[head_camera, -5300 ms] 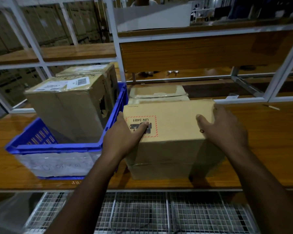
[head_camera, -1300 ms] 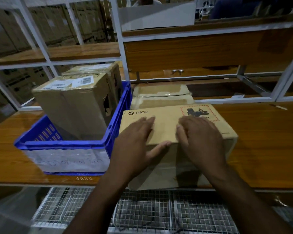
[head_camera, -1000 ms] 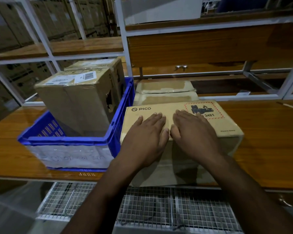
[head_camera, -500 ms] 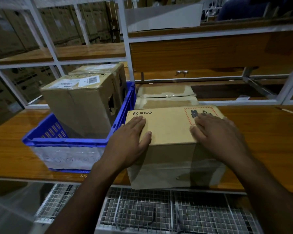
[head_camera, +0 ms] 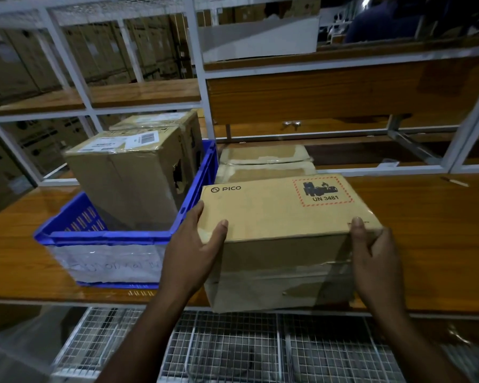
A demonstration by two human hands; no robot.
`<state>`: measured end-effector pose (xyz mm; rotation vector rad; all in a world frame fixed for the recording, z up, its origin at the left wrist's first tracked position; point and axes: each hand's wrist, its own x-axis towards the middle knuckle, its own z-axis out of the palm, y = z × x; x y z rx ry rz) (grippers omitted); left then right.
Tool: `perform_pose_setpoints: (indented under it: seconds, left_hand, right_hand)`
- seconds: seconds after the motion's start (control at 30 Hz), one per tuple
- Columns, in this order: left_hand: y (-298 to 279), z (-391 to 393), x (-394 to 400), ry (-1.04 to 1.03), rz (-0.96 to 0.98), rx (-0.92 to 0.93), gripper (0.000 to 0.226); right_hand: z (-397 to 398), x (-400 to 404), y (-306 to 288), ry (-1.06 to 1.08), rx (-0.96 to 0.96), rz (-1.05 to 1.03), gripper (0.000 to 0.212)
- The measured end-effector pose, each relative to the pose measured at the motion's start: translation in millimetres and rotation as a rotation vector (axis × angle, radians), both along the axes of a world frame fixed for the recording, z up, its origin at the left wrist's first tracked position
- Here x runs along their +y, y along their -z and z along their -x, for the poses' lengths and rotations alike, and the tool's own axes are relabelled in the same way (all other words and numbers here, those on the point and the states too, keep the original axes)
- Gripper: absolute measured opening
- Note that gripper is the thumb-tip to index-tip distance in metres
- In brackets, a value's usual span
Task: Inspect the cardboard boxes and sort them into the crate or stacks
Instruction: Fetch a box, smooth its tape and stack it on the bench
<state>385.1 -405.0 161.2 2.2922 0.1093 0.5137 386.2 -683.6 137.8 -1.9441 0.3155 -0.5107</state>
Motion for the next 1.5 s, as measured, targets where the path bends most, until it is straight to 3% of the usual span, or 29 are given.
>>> perform_pose_setpoints:
  seconds: [0.1,0.2,0.33,0.47,0.53,0.63,0.7,0.8,0.93,1.0,1.1,1.27,1.5]
  left_hand:
    - [6,4,-4,-0.002,0.108,-0.070,0.067]
    - [15,3,-10,0.030,0.344,-0.064,0.073]
    - [42,0,-25,0.068,0.609,0.092,0.092]
    - [63,1,-47,0.222,0.785,0.331,0.060]
    - [63,0,-56,0.252,0.822,0.339,0.042]
    - [51,-4,-56,0.235,0.859,0.249,0.037]
    - [37,-7,-50,0.213,0.809,0.132,0.046]
    - [19,-13,-41,0.209,0.578,-0.097,0.075]
    - [-16,-12,-45,0.320,0.311,-0.381,0.068]
    - [-31,-16,-47,0.376,0.102,-0.509,0.061]
    - [-43,-28,-49,0.445,-0.083,-0.560,0.049]
    - [-30,-48,-44,0.464,-0.202,-0.629,0.036]
    - [-24,-56,-49,0.383,-0.222,-0.787,0.033]
  right_hand:
    - [1,-1,-14,-0.009,-0.075,0.003,0.074]
    - [-4,-4,-46,-0.043,-0.210,0.056,0.080]
    - [-9,4,-103,-0.186,-0.437,0.338,0.065]
    - [-11,42,-123,-0.440,-0.411,0.701,0.061]
    - [-15,65,-114,-0.491,-0.417,0.853,0.060]
    - [-17,94,-98,-0.579,-0.407,0.943,0.056]
    - [-17,107,-90,-0.576,-0.412,0.968,0.053]
    - [-19,111,-87,-0.550,-0.422,0.971,0.053]
    - [-23,93,-87,-0.539,-0.453,0.909,0.046]
    - [-24,76,-83,-0.432,-0.485,0.851,0.047]
    - [-27,42,-75,-0.245,-0.519,0.762,0.038]
    - [-30,5,-56,-0.050,-0.525,0.712,0.040]
    - [-40,-2,-51,-0.088,-0.637,0.657,0.035]
